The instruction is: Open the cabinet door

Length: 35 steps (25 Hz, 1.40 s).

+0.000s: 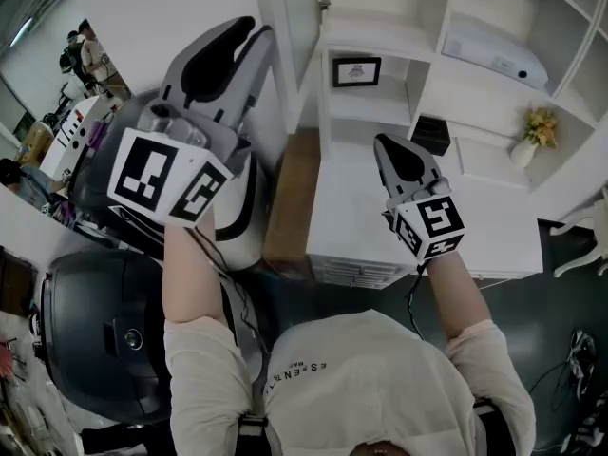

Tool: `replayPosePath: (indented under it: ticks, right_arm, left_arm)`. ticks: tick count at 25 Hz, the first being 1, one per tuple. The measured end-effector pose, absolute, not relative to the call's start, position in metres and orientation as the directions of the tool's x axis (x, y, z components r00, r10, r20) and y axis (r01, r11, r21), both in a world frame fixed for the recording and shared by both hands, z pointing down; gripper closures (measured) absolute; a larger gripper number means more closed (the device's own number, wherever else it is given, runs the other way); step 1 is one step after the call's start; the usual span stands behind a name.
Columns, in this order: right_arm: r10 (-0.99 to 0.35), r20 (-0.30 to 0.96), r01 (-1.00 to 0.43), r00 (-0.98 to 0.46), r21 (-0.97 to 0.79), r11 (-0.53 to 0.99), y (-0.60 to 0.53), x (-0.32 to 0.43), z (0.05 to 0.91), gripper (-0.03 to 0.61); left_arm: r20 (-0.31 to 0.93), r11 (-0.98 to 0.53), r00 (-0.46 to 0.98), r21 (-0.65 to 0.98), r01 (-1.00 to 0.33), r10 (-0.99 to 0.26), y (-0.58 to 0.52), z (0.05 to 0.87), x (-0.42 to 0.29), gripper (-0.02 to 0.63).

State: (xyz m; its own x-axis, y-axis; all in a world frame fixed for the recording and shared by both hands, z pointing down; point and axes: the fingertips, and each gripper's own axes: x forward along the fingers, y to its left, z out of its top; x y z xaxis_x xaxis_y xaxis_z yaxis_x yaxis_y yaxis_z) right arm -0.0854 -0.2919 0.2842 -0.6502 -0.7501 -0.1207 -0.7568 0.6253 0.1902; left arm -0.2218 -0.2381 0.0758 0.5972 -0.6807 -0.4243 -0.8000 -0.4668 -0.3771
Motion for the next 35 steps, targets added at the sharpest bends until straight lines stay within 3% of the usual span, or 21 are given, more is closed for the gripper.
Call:
replayPosePath:
  ticks: [7, 15, 18, 27, 35]
  right_arm:
    - [-0.748, -0.154, -0.763, -0.645, 0.168, 0.624, -0.284, -0.061, 0.277, 0.563]
    - [-0.756, -0.160, -0.769, -0.635, 0.216, 0.601, -0.274, -0.036, 0.286, 0.564]
    - [-0.762, -0.143, -0.772, -0.632, 0.202, 0.603, -0.275, -0.027, 0.297, 0.564]
    - [-0.777, -0.113, -0.784, -0.620, 0.143, 0.604, -0.281, 0.000, 0.324, 0.564]
    - [-0.752, -0.095, -0.757, -0.652, 0.128, 0.640, -0.279, 0.016, 0.335, 0.565]
  left_arm:
    - [-0.329, -0.516, 0.634, -0.380, -0.767, -0.700, -0.233, 0.159, -0.163, 0.529]
    - [-0.192, -0.598, 0.634, -0.218, -0.772, -0.749, -0.250, 0.271, -0.113, 0.539]
    - [-0.133, -0.619, 0.641, -0.173, -0.766, -0.756, -0.255, 0.300, -0.099, 0.600]
    - [-0.033, -0.613, 0.629, -0.188, -0.767, -0.777, -0.266, 0.338, -0.075, 0.612]
    - [-0.039, -0.581, 0.593, -0.156, -0.799, -0.805, -0.270, 0.339, -0.071, 0.611]
